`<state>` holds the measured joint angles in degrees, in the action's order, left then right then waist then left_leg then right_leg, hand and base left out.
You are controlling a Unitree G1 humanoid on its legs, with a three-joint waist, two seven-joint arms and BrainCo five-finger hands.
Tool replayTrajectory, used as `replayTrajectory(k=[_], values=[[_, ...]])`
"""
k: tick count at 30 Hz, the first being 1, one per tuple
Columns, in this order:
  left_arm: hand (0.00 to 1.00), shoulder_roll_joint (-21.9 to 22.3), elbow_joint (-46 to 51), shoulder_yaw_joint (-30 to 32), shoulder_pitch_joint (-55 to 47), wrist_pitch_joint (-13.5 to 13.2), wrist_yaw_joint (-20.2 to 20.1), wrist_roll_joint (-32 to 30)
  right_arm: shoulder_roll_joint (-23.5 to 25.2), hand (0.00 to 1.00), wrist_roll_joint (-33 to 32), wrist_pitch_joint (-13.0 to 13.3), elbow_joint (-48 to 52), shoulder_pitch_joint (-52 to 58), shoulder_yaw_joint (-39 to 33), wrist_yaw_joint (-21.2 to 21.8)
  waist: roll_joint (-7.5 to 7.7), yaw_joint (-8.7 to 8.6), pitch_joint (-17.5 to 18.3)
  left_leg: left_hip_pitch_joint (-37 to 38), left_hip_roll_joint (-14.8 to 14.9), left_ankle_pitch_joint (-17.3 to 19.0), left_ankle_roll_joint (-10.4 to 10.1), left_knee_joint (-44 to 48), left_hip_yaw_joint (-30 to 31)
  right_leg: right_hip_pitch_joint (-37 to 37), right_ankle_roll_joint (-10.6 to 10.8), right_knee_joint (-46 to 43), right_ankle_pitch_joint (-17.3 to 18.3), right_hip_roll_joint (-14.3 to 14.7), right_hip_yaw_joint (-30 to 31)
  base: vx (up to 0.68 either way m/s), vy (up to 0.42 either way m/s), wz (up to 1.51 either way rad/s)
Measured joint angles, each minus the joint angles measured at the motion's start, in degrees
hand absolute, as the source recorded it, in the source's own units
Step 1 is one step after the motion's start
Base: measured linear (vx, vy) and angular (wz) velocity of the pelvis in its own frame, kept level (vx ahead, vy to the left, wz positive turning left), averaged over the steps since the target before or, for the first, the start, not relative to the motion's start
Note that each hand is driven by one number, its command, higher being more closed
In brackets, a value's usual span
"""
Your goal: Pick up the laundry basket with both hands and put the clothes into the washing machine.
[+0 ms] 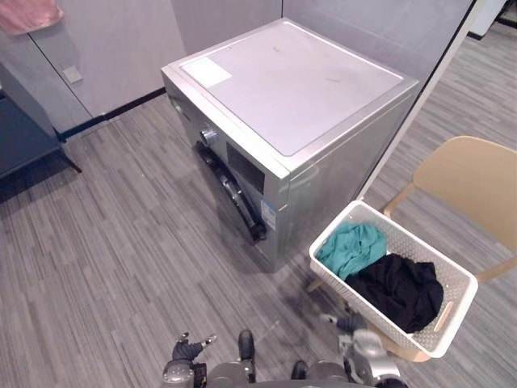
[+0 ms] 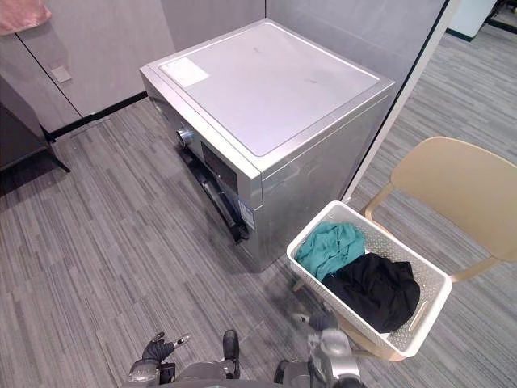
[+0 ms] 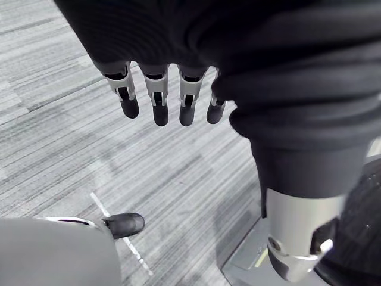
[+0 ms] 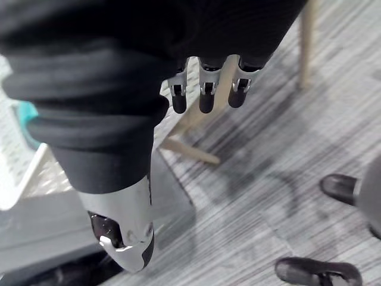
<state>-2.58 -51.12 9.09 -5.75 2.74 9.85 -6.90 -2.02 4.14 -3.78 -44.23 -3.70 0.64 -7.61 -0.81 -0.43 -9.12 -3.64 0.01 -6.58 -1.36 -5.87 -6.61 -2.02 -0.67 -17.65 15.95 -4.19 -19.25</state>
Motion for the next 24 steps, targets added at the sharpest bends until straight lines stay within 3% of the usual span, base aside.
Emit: replayTrajectory(k=[3, 7, 8, 9, 10, 12, 13, 18, 20, 24], values=[[0.00, 0.0, 1.2, -0.9, 0.2, -0.2, 0.1, 0.0, -0.6, 0.00, 0.0, 0.3, 1.1, -4.8, 4.3, 0.5, -0.89, 1.41, -1.0, -2.1, -0.8, -1.7, -0.1, 0.4, 3.2, -0.2, -0.1, 0.2, 0.2, -0.6, -3.9, 0.02, -0.030, 0.62], [0.00, 0.2, 5.2, -2.3, 0.1, -0.6, 0.1, 0.1, -2.0, 0.00, -0.1, 1.2, 5.4, -9.1, 4.8, 0.5, -1.03, 2.10, -3.4, -8.7, -3.0, -6.5, -2.3, 3.6, 5.0, -2.6, -0.3, -2.7, 0.3, -3.2, -9.5, -0.06, -0.014, 1.13], [0.00, 0.2, 6.8, -2.1, 0.3, -0.7, 0.1, 0.2, -2.4, 0.00, -0.1, 1.2, 5.5, -11.2, 4.8, 0.5, -0.72, 3.33, -4.3, -11.0, -3.1, -4.9, -1.2, 6.3, 3.1, -3.7, -0.9, -3.9, 0.6, -4.5, -11.0, -0.10, 0.032, 0.51], [0.00, 0.1, 7.1, -1.9, 1.2, -0.6, 0.1, 0.2, -3.2, 0.00, -0.1, 1.1, 6.3, -12.6, 4.9, 0.4, -0.77, 4.40, -5.5, -13.1, -1.6, -1.0, 2.4, 11.2, -2.8, -4.0, -1.2, -4.9, 0.8, -5.5, -11.7, -0.08, 0.032, 0.39], [0.00, 0.1, 7.1, -1.9, 1.6, -0.6, 0.2, 0.2, -3.6, 0.00, -0.1, 1.1, 7.2, -12.9, 5.0, 0.3, -0.71, 4.49, -5.9, -14.0, -0.7, 0.9, 3.2, 14.0, -5.2, -4.2, -1.1, -5.5, 0.8, -6.1, -12.2, -0.01, 0.031, 0.34], [0.00, 0.1, 7.3, -1.6, 1.3, -0.8, 0.2, 0.3, -4.4, 0.00, -0.1, 1.1, 10.3, -13.5, 6.1, 0.1, -1.02, 4.45, -5.9, -14.4, 3.0, 2.3, 2.0, 17.5, -9.1, -6.0, 0.6, -9.5, 2.1, -7.7, -12.1, 0.05, 0.054, 0.21], [0.00, 0.0, 7.4, -1.7, 1.5, -0.9, 0.2, 0.6, -5.4, 0.00, -0.1, 1.0, 11.6, -15.3, 6.0, 0.0, -1.01, 4.15, -6.0, -14.1, 1.3, 4.1, 1.6, 14.4, -7.3, -8.5, 1.5, -11.7, 4.2, -9.2, -11.8, 0.05, 0.081, 0.12], [0.00, -0.4, 7.6, -1.8, 2.1, -0.8, 0.5, 2.8, -7.8, 0.00, -0.1, 0.7, 11.8, -23.1, 2.8, -2.7, -0.82, 5.26, -7.5, -16.4, -1.9, 1.8, 2.9, 9.0, -7.1, -13.5, 1.9, -11.8, 4.4, -11.1, -9.9, 0.01, 0.137, 0.12], [0.00, -0.9, 7.6, -1.8, 2.1, -0.9, 1.4, 3.0, -9.1, 0.00, -0.2, 0.7, 11.8, -26.3, 0.7, -4.9, -0.88, 6.10, -7.5, -16.9, -2.3, 1.1, 3.6, 7.9, -7.1, -14.4, 2.8, -10.8, 3.6, -10.9, -9.0, 0.04, 0.087, -0.04], [0.00, -1.1, 7.5, -1.7, 2.2, -1.2, 2.8, 4.9, -14.0, 0.00, -2.0, 0.9, 9.5, -34.5, -2.1, -8.5, -1.51, 6.02, -9.1, -18.8, -2.4, 0.3, 4.6, 7.7, -6.6, -15.4, 3.2, -8.1, 1.9, -9.8, -8.2, 0.07, 0.039, 0.02]])
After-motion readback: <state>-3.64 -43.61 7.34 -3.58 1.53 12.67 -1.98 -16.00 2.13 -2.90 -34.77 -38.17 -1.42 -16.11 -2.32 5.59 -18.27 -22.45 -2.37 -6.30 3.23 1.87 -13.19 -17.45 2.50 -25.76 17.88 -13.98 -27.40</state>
